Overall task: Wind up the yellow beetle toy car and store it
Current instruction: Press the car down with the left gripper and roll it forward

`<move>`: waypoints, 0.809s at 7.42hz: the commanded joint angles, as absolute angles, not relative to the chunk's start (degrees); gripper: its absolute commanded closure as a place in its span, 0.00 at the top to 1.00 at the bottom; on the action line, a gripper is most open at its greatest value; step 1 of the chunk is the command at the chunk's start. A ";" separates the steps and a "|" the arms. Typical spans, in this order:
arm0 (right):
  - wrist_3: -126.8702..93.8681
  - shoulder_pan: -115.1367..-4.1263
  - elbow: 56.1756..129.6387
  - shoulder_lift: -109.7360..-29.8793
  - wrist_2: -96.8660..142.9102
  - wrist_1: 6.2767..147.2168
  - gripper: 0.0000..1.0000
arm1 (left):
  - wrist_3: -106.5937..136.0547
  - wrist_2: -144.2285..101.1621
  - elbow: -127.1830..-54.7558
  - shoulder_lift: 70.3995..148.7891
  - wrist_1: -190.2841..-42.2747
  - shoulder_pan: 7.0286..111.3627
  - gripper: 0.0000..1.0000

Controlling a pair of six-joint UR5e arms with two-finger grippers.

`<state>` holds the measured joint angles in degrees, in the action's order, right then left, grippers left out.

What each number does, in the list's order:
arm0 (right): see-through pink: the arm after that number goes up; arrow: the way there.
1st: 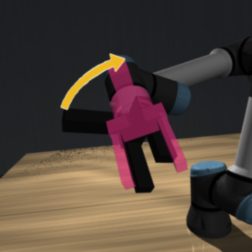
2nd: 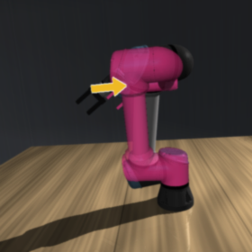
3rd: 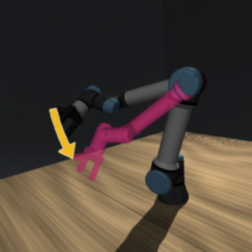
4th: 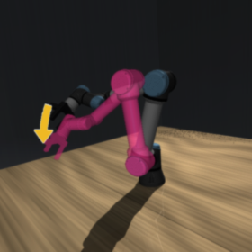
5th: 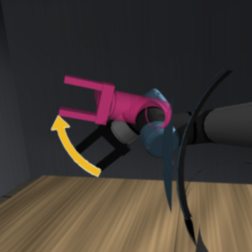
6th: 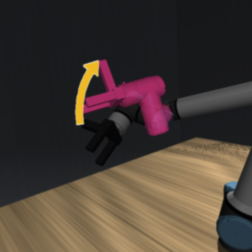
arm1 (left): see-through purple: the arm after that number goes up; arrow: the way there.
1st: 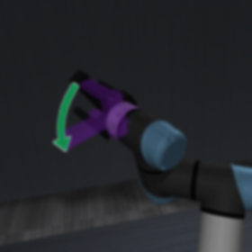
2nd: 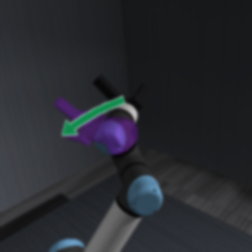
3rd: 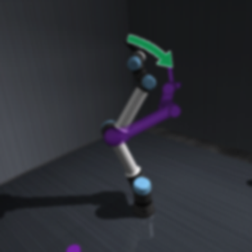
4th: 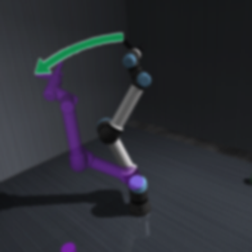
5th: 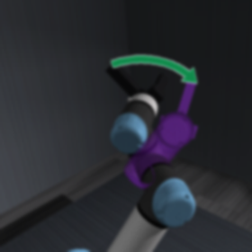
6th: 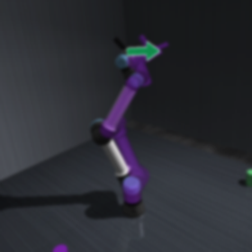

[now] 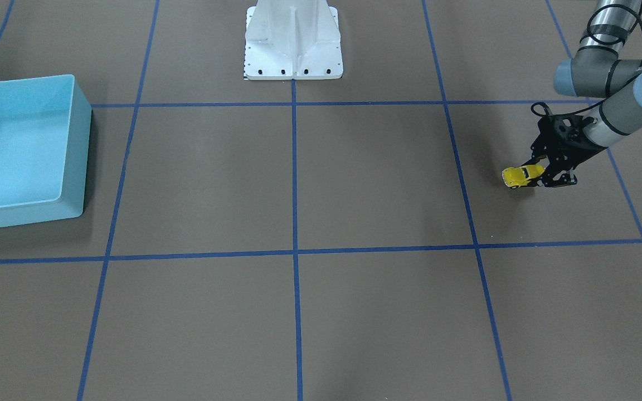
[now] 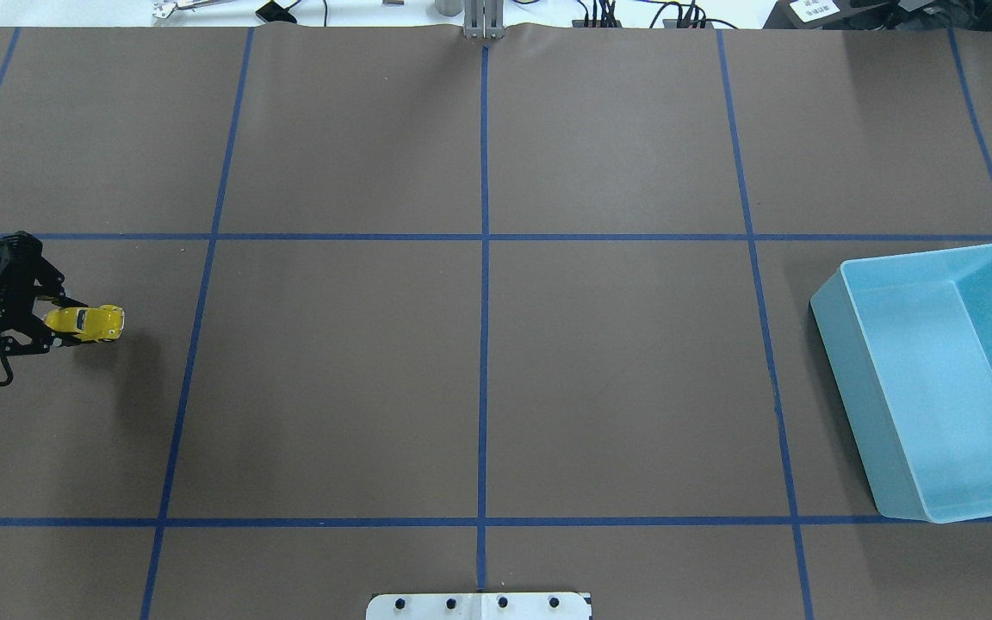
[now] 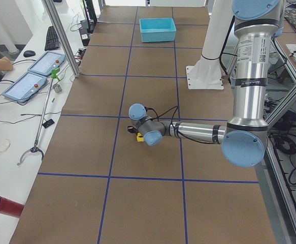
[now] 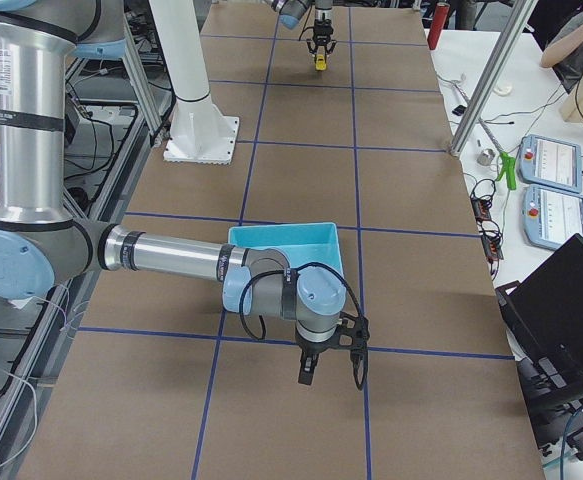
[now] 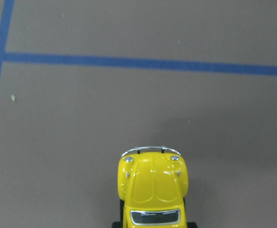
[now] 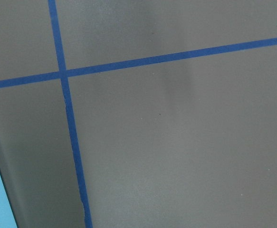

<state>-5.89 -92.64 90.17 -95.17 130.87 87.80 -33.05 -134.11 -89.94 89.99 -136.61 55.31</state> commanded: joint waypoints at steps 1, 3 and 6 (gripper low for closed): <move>-5.89 -92.64 90.18 -95.19 130.87 87.80 1.00 | -32.61 -134.56 -92.28 93.31 -136.67 55.46 0.09; -5.89 -92.64 90.26 -95.19 130.87 87.80 1.00 | -32.43 -135.69 -92.72 96.24 -136.76 55.37 0.08; -5.89 -92.64 90.26 -95.19 130.87 87.80 1.00 | -32.43 -136.32 -92.64 100.71 -136.67 52.75 0.04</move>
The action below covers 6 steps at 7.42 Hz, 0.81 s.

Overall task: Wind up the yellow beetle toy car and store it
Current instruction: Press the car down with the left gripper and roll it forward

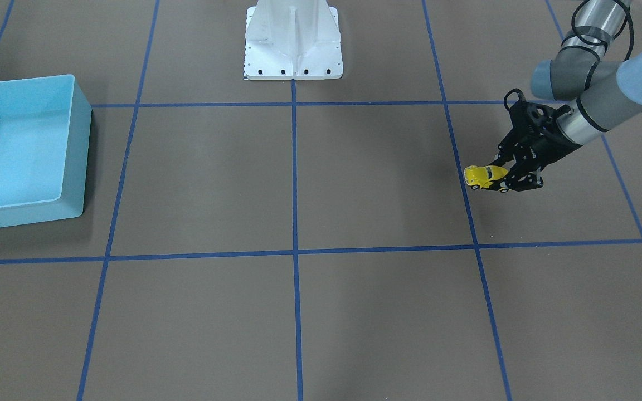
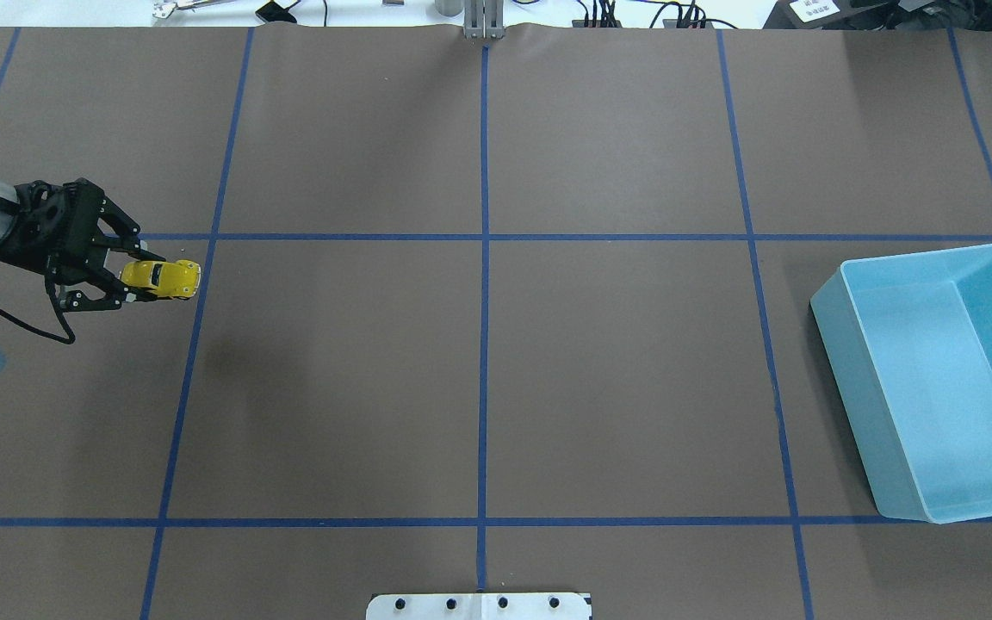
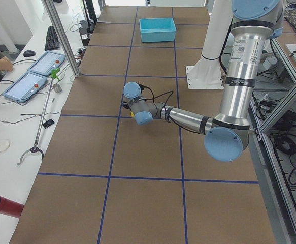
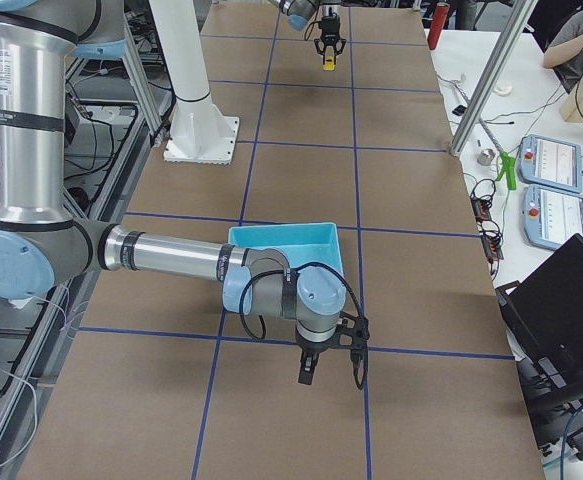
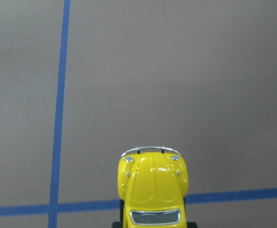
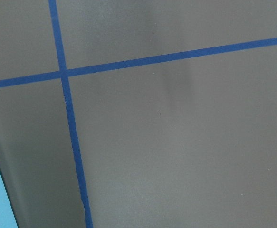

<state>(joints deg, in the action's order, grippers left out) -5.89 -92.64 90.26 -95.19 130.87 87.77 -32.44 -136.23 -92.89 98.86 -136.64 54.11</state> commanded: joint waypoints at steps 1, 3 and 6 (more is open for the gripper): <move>-5.98 -92.64 90.26 -95.27 130.87 87.80 1.00 | -32.43 -136.06 -92.03 102.64 -136.76 49.78 0.04; -5.98 -92.64 90.35 -95.27 130.87 87.72 1.00 | -32.52 -136.41 -89.92 103.18 -136.76 48.61 0.04; -5.98 -92.64 90.35 -95.27 130.87 87.80 1.00 | -32.61 -136.50 -85.44 105.29 -137.29 47.64 0.04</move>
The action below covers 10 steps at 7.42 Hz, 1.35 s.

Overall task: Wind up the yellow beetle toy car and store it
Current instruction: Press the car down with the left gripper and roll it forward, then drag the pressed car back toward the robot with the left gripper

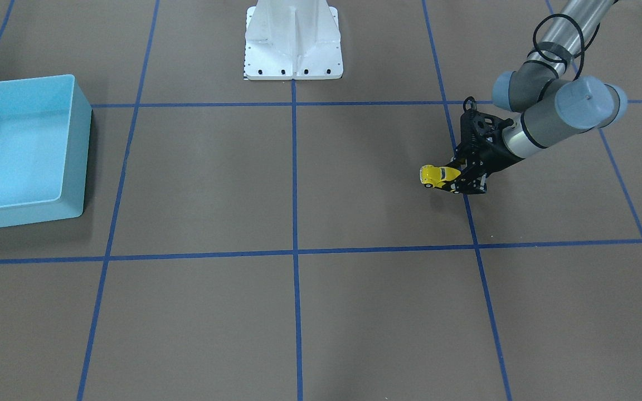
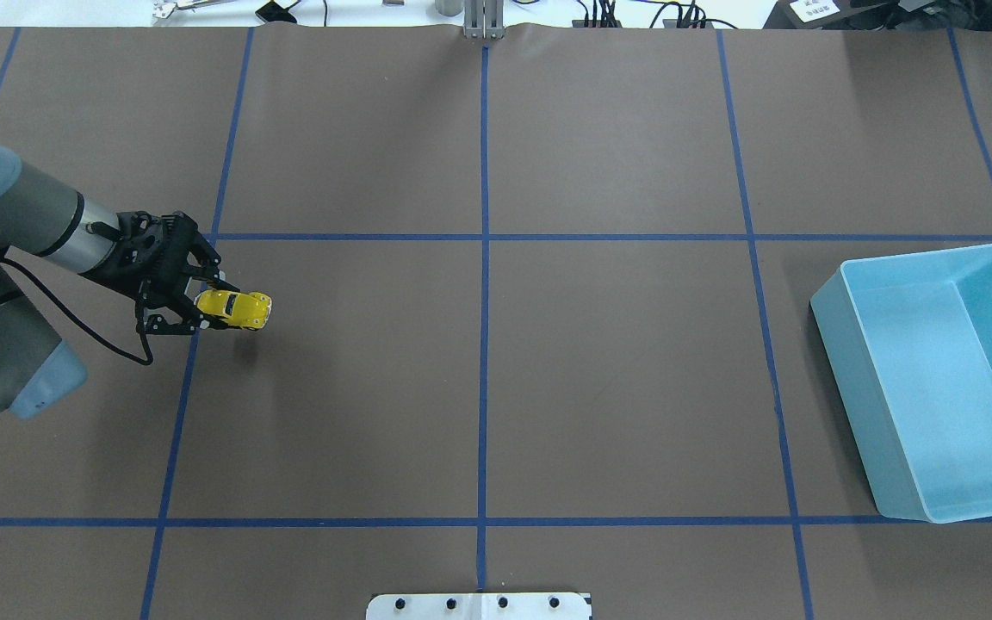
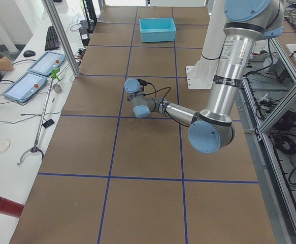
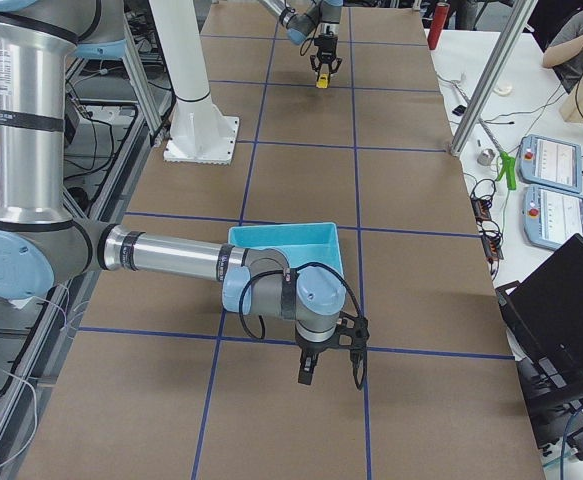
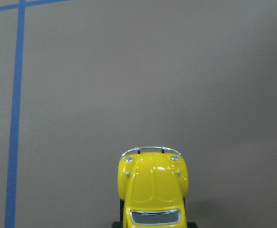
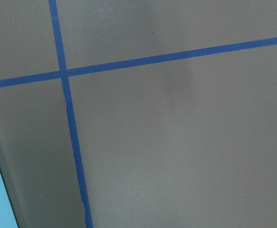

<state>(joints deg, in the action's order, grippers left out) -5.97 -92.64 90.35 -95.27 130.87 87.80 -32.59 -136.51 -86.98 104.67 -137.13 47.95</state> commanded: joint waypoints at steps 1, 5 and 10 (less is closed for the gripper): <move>-5.98 -92.64 90.35 -95.27 130.87 87.80 1.00 | -32.61 -136.58 -84.99 105.29 -137.46 47.11 0.04; -5.98 -92.64 90.18 -95.27 130.87 87.80 1.00 | -32.61 -136.14 -82.27 104.51 -141.76 46.49 0.04; -5.98 -92.64 90.18 -95.19 130.87 87.80 1.00 | -32.52 -136.06 -82.27 103.27 -142.03 47.02 0.04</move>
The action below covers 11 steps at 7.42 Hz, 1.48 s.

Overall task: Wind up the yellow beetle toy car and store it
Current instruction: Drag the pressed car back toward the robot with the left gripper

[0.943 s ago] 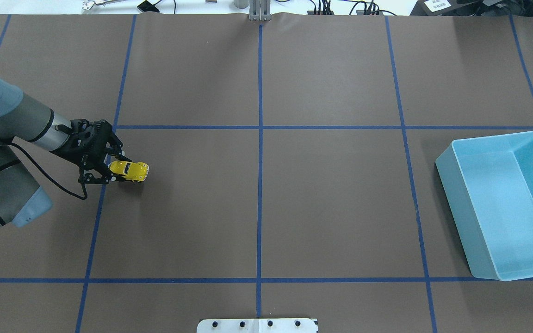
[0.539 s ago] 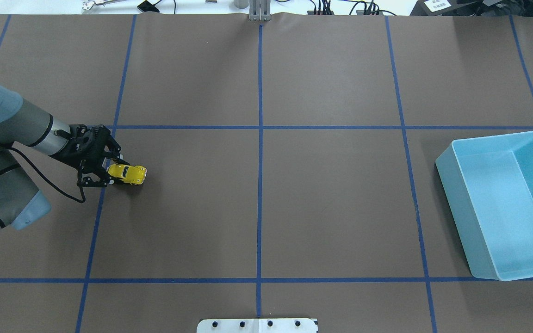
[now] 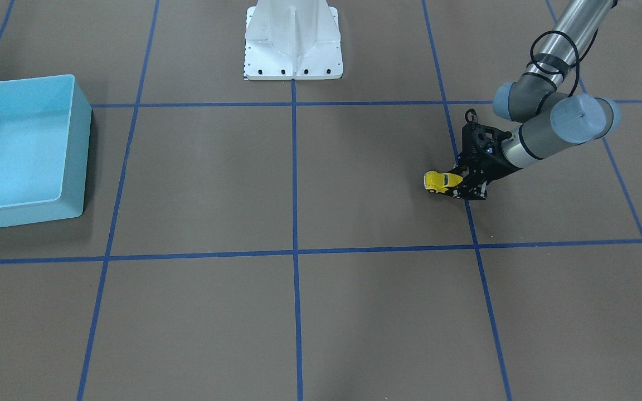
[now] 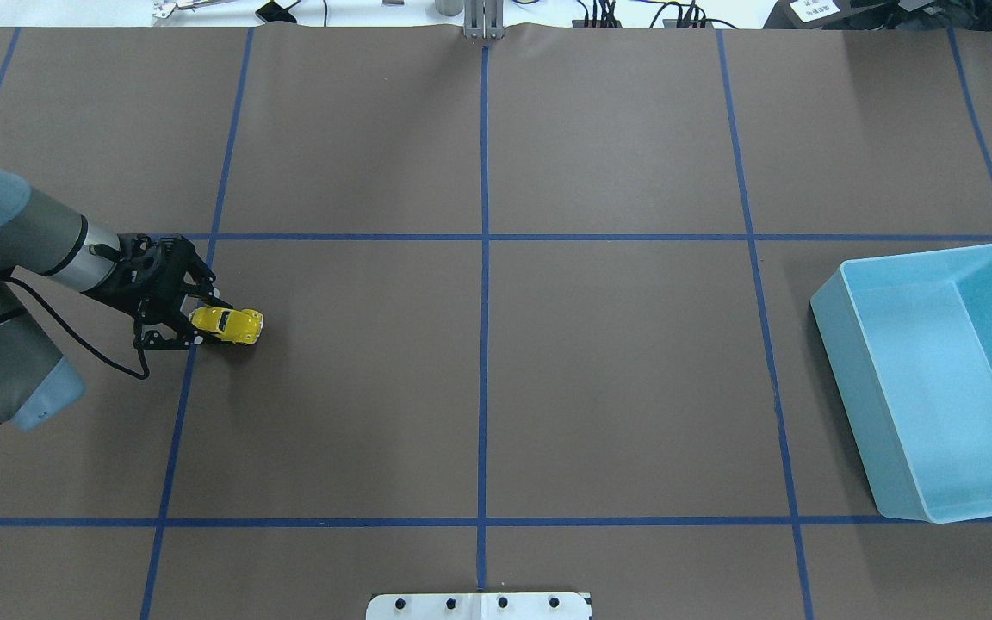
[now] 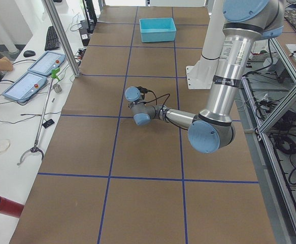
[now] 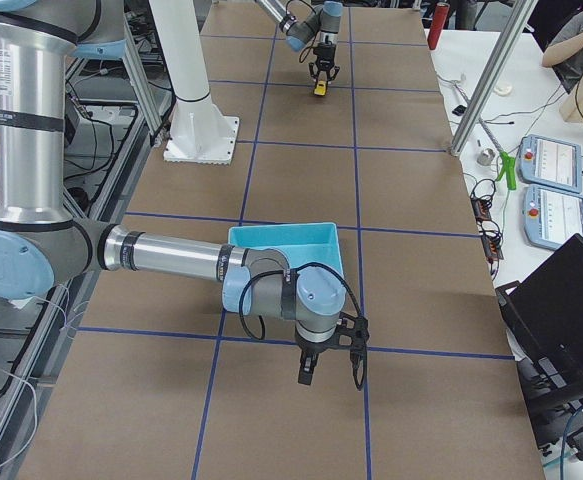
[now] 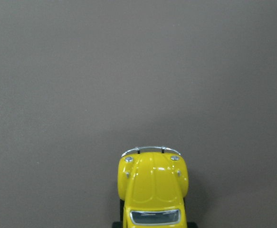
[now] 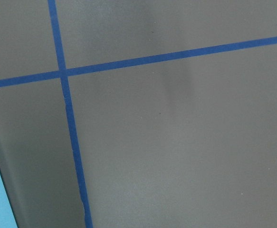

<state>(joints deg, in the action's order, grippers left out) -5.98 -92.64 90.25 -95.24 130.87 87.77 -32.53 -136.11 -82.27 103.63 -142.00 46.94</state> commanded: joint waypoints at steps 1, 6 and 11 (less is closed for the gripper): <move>-5.98 -92.64 90.26 -95.27 130.87 87.80 1.00 | -32.52 -136.14 -82.27 102.84 -142.03 47.02 0.04; -5.98 -92.64 90.26 -95.27 130.87 87.80 1.00 | -32.61 -136.14 -82.18 101.95 -142.03 47.90 0.04; -5.98 -92.64 90.26 -95.27 130.87 87.80 1.00 | -32.61 -136.14 -82.18 100.73 -142.12 48.08 0.04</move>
<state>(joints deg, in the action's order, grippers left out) -5.98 -92.64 90.26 -95.20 130.87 87.80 -32.61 -136.14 -82.19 101.01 -142.12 48.05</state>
